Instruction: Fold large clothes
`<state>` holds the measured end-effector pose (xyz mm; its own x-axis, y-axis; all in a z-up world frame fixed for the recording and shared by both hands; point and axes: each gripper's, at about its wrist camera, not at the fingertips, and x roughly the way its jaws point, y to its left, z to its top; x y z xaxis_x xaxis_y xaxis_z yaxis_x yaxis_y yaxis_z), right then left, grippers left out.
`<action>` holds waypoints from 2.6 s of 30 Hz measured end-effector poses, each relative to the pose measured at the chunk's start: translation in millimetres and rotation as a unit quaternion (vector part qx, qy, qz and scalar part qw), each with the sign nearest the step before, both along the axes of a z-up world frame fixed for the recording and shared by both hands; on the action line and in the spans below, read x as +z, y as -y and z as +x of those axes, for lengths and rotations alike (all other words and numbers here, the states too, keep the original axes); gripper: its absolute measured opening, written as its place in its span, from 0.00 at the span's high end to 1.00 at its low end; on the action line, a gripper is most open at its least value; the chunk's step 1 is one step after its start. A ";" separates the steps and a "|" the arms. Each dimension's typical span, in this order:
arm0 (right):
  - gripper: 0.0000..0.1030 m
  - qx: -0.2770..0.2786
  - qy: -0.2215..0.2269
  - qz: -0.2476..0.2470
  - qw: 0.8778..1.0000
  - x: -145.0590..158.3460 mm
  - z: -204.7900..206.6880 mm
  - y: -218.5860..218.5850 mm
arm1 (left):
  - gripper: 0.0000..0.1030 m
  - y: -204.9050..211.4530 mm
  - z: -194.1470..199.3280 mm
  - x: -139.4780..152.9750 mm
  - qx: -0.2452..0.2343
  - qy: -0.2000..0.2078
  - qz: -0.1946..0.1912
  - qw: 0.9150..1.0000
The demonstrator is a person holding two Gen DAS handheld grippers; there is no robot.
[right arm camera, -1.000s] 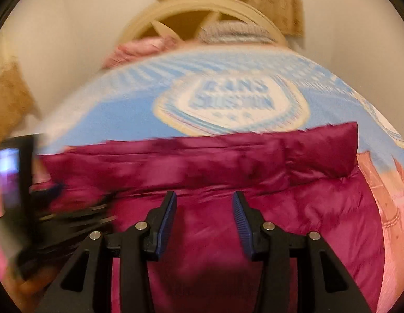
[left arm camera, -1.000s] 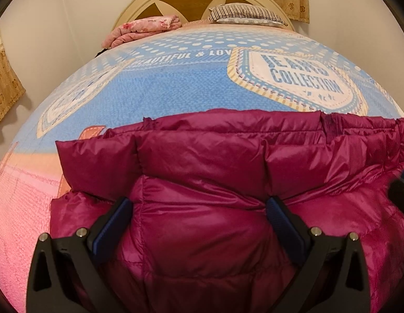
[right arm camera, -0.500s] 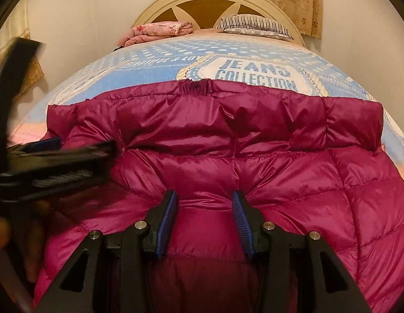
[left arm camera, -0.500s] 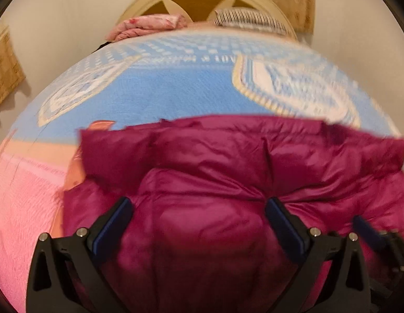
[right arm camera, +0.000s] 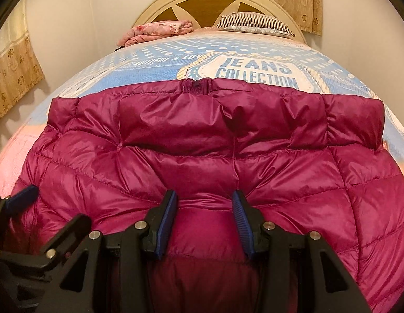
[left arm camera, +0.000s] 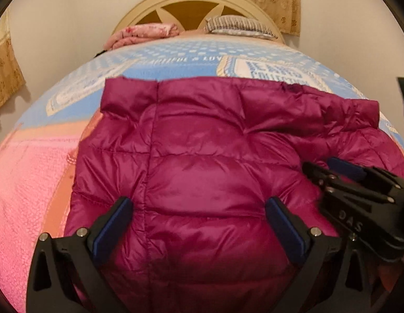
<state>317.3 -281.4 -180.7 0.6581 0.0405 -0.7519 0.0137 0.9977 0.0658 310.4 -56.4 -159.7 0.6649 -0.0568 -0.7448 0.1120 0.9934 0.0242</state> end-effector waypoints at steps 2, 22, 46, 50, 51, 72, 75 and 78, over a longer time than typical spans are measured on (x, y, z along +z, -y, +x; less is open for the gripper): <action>0.55 0.000 -0.002 0.001 1.000 0.7 1.5 0.5 | 0.00 0.1 5.4 -4.2 0.004 -0.012 -0.001 1.000; 0.56 -0.069 -0.034 0.016 0.997 10.7 75.7 9.6 | 0.00 -1.6 5.3 -10.1 0.006 -0.018 -0.002 1.000; 0.49 -0.037 0.005 0.016 0.999 3.6 34.0 7.1 | 0.22 -141.1 -37.5 -4.4 0.022 -0.032 -0.231 0.972; 0.49 -0.036 0.011 0.030 0.999 3.4 31.7 9.6 | 0.41 -141.1 -26.3 -21.6 0.016 -0.075 -0.277 0.958; 0.49 -0.036 0.012 0.033 0.999 3.2 31.5 10.1 | 0.44 -142.6 -26.9 -20.9 0.014 -0.076 -0.282 0.956; 0.48 0.033 0.008 -0.038 0.999 4.7 -64.0 -37.8 | 0.87 -132.7 -58.3 55.7 -0.075 0.021 -0.298 0.951; 0.48 0.034 -0.005 -0.038 0.999 6.7 -59.1 -38.1 | 0.87 -112.8 -67.5 83.3 -0.096 0.045 -0.280 0.954; 0.48 0.051 -0.007 -0.003 0.999 14.9 -62.2 -25.9 | 0.87 -92.2 -72.2 109.9 -0.124 0.069 -0.268 0.953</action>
<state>255.1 -255.5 -165.8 0.6395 0.1027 -0.7619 -0.0877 0.9943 0.0604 238.2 35.8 -49.8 0.6709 -0.5728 -0.4710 0.3770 0.8104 -0.4485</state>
